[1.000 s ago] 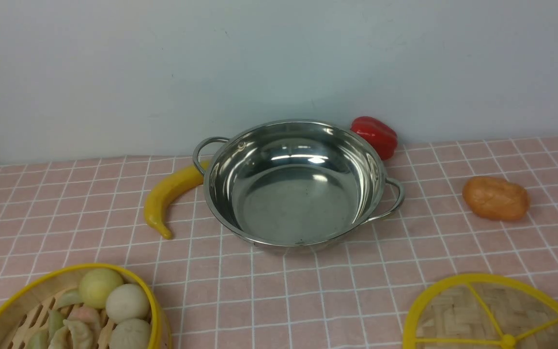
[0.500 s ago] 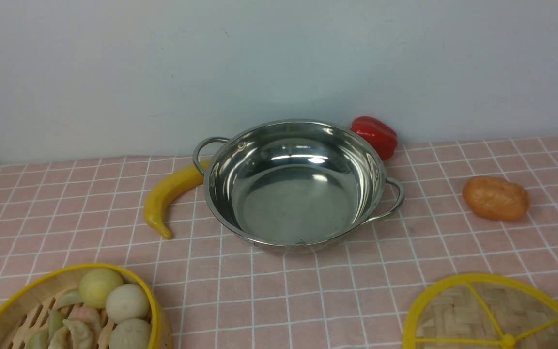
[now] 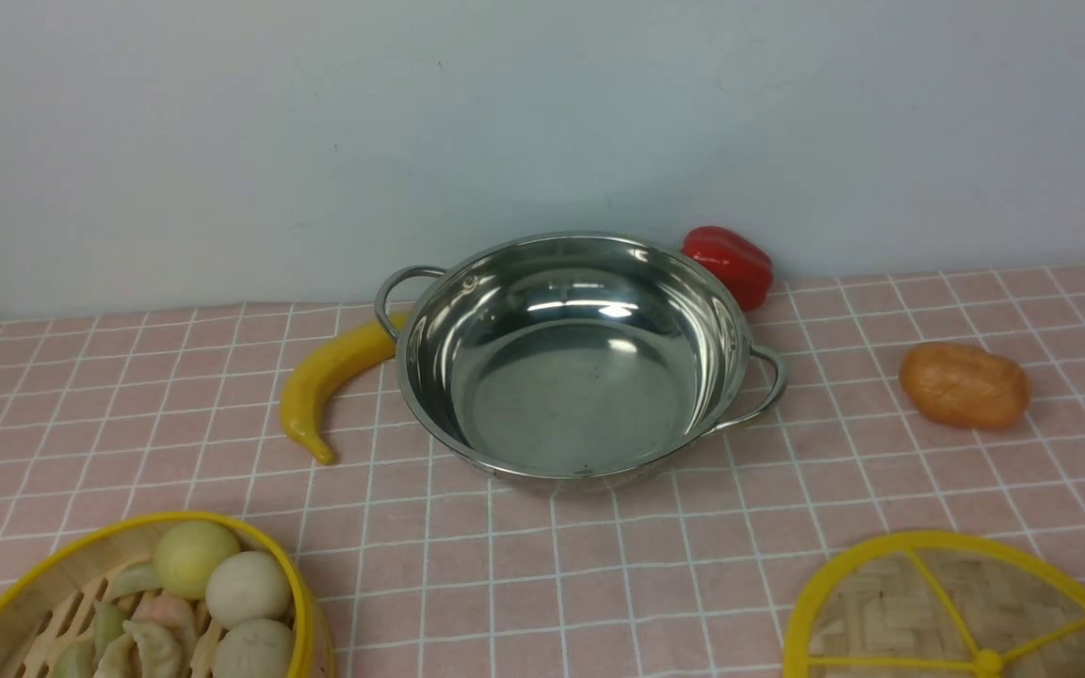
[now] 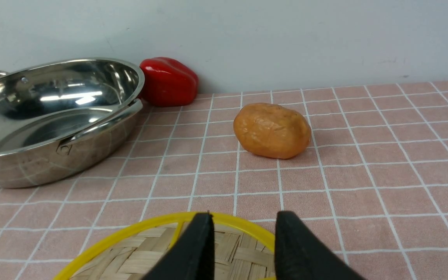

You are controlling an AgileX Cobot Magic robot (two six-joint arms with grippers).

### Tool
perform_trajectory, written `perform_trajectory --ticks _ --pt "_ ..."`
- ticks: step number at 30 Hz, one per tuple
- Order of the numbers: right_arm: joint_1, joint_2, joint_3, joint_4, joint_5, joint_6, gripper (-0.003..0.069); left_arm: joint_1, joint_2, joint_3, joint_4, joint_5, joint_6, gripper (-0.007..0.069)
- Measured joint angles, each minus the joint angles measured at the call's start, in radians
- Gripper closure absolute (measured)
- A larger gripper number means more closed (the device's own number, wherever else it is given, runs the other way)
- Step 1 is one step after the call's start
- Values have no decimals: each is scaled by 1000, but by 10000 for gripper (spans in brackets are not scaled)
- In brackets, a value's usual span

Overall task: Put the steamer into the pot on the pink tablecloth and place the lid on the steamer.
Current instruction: 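Grasp the rim of the steamer basket holding the buns with the left gripper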

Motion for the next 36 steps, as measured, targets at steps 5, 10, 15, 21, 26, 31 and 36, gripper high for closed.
perform_trajectory --ticks 5,10,15,21,26,31,36 --pt "0 0 0 0 0 0 419 0 0 0 0 0 0 382" --pt "0 0 0 0 0 0 419 0 0 0 -38 -4 -15 382" --pt "0 0 0 0 0 0 419 0 -1 0 -330 -65 -61 382" --pt "0 0 0 0 0 0 419 0 -1 0 -644 -196 -70 382" --pt "0 0 0 0 0 0 419 0 0 -97 -690 -71 37 382" --pt "0 0 0 0 0 0 419 0 126 -328 -609 277 149 382" --pt "0 0 0 0 0 0 419 0 360 -545 -433 702 177 382"
